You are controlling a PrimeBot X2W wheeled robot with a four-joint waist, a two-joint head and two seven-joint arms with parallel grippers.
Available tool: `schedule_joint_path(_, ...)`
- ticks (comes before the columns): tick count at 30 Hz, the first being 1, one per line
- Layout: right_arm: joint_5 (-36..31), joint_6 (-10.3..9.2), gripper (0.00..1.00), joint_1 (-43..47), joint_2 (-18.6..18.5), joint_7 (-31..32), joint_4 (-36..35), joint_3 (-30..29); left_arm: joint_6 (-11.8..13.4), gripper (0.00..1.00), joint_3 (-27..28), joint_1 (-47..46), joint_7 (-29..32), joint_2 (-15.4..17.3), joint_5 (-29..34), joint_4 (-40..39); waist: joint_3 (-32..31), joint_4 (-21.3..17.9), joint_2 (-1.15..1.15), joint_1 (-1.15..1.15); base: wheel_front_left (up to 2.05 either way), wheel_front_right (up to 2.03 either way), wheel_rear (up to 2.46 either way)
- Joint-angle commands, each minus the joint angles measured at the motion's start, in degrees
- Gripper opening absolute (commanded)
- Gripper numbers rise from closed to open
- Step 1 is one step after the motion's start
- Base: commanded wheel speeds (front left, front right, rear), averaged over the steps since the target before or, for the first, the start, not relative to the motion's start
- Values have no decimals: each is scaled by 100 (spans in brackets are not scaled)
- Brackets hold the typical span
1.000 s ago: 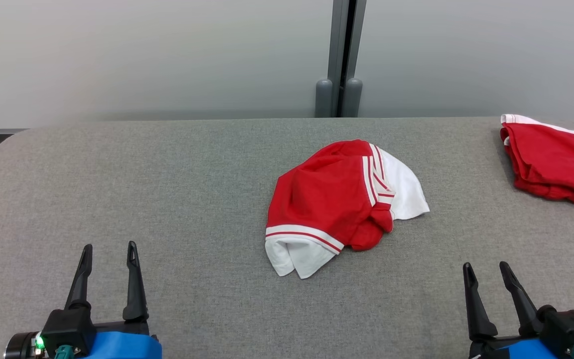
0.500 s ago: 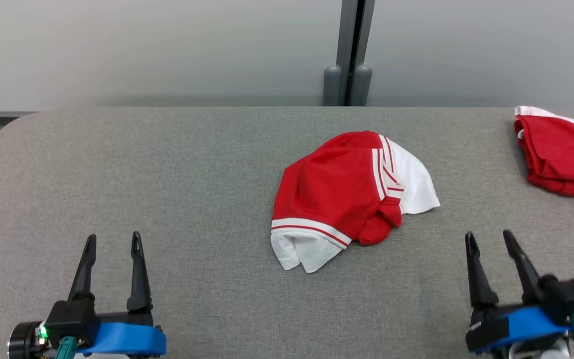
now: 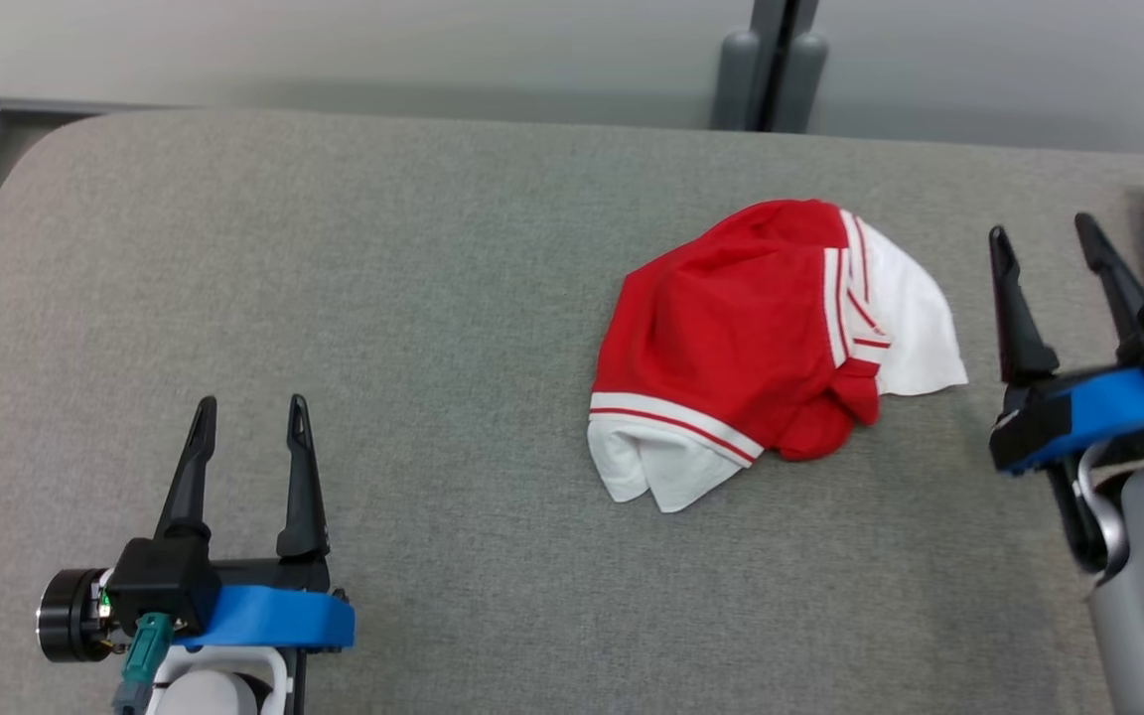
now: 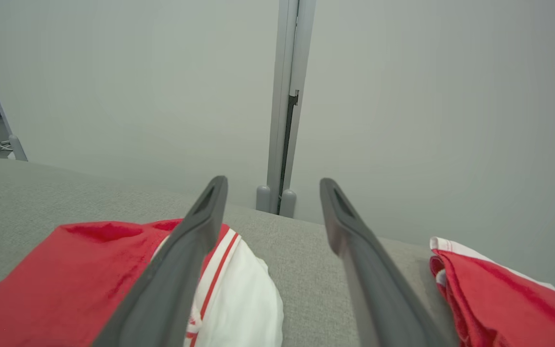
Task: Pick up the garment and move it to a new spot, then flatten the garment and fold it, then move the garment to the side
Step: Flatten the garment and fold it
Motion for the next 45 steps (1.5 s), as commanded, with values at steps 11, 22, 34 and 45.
schedule_joint_path(11,-10,1,100,-857,-426,106,1746,127,122,100,-264,-388,-24,-24,-153,-5,540,487,-1,-1,0,0,0)
schedule_joint_path(22,3,1,100,-1120,-436,-10,3270,199,192,100,-359,-478,-24,-24,-245,57,590,593,-1,-1,0,0,0)
schedule_joint_path(34,320,2,0,-1380,-258,-222,4085,547,233,100,-425,-491,-24,-25,-297,148,552,634,-1,-1,0,0,0)
schedule_joint_path(45,542,1,0,-1258,-823,-419,3273,524,195,100,-251,-233,-24,-25,-248,160,84,466,-1,-1,0,0,0)
